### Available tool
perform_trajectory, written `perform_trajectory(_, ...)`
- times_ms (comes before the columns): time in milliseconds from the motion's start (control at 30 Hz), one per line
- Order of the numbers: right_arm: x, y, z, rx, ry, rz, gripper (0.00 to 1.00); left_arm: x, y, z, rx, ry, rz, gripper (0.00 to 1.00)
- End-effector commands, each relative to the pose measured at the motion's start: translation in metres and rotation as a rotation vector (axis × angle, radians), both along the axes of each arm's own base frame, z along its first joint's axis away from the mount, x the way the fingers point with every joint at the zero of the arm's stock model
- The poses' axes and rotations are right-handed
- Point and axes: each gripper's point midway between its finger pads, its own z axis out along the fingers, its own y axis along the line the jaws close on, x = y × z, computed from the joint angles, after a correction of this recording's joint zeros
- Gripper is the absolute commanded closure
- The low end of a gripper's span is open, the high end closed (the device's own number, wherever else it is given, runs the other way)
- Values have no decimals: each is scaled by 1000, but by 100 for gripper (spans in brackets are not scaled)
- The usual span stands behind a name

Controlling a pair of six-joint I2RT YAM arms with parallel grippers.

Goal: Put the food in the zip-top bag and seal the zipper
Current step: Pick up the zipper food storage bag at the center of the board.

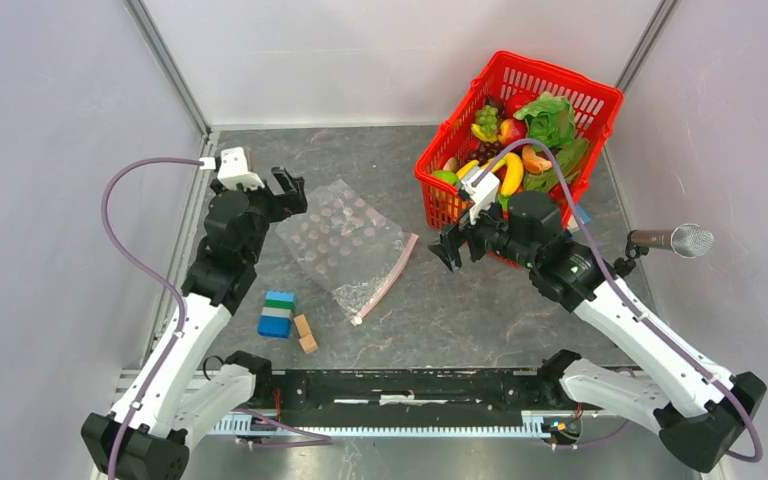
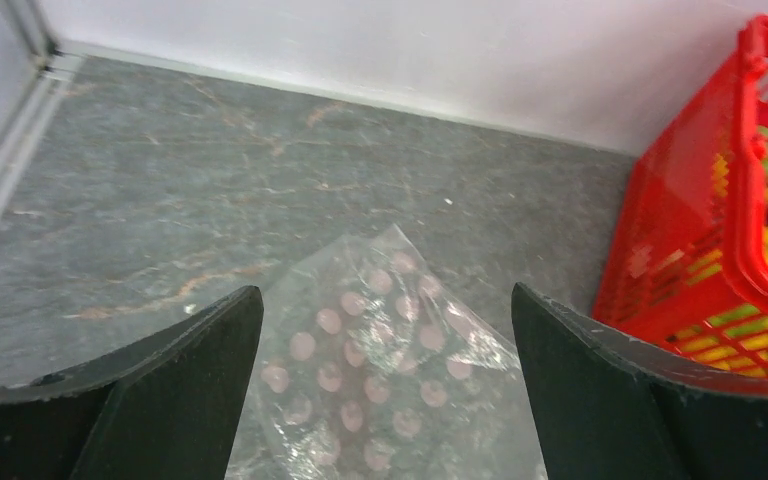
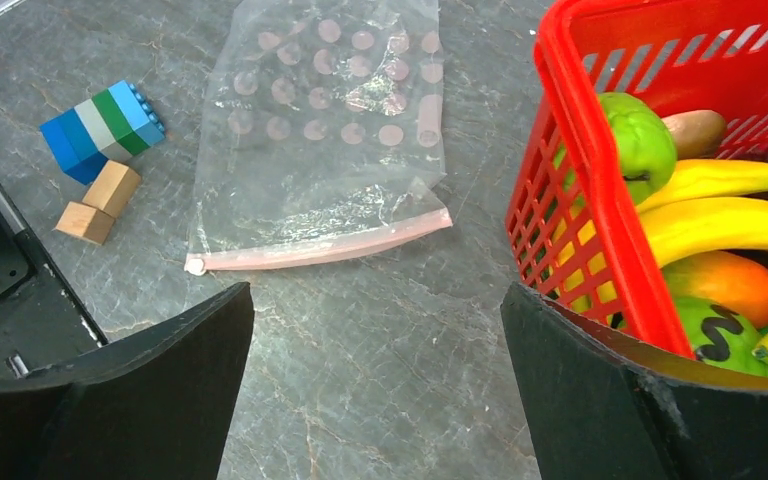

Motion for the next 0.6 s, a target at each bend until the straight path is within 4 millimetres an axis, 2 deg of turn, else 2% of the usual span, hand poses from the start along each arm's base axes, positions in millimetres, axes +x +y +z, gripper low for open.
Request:
perform_trajectory(0,-2,17,18,34,-71,4,2,-15,-35,11,-127,8,-187,0)
perform_trajectory(167,-34,44,-2,68,-43,113,2,-42,-76,22,-226,-93,-448,0)
perform_trajectory(267,-51,53,-13,102,-34,154,2,-52,-99,17,-220,-100,-600,0)
perform_trajectory(400,-61,52,-21,120,-9,148,2,-59,-122,-10,-171,31,-749,0)
perform_trajectory(567,-53,26,-19,154,-26,-9,2,-73,-155,-64,-17,205,-787,3)
